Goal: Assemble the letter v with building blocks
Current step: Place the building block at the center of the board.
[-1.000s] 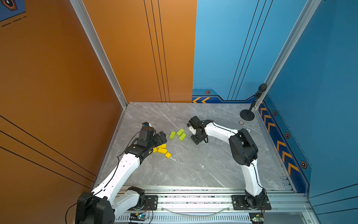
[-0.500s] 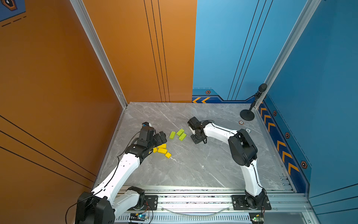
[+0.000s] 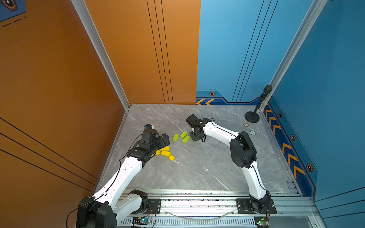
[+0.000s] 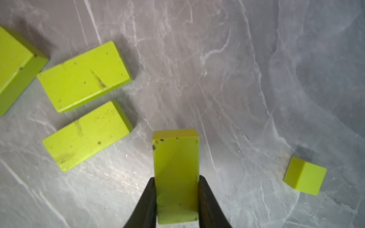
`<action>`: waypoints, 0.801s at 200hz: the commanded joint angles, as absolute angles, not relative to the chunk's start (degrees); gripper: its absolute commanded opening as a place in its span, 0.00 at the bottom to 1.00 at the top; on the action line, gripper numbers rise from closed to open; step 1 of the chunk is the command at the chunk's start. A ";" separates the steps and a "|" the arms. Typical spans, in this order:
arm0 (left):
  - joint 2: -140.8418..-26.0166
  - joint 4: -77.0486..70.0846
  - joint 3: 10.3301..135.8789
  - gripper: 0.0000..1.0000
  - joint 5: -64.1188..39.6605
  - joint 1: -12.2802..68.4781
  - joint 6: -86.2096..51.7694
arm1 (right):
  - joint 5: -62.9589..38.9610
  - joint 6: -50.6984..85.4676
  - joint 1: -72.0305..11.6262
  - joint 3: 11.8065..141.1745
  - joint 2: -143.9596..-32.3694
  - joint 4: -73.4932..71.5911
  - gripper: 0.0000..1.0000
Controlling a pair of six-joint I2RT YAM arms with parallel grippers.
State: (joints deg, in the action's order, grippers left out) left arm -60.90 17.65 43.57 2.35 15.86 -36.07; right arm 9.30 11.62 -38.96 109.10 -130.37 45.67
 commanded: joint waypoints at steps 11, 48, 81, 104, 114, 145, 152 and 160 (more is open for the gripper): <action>-59.60 19.19 45.00 0.98 2.62 15.96 -35.81 | 10.82 11.26 -37.15 113.97 -134.56 50.85 0.25; -59.58 19.53 44.82 0.98 3.07 15.95 -35.76 | 11.32 9.98 -36.53 116.07 -136.45 51.89 0.26; -60.20 19.29 44.91 0.98 3.08 15.99 -35.69 | 11.19 10.52 -36.56 117.35 -137.62 52.43 0.28; -60.65 19.13 45.09 0.98 3.03 15.97 -35.86 | 11.05 10.44 -36.55 118.53 -138.58 52.94 0.33; -60.81 19.19 45.24 0.98 2.92 15.95 -35.93 | 11.16 10.39 -36.54 118.80 -138.86 53.12 0.34; -60.96 19.69 45.46 0.98 2.96 15.99 -35.68 | 10.87 10.59 -36.55 119.43 -139.34 53.65 0.42; -60.93 19.75 45.47 0.98 3.07 15.99 -35.61 | 10.98 10.60 -36.50 119.53 -139.32 53.74 0.42; -60.86 19.87 45.52 0.98 3.03 15.99 -35.63 | 11.07 10.61 -36.62 119.61 -139.23 53.78 0.43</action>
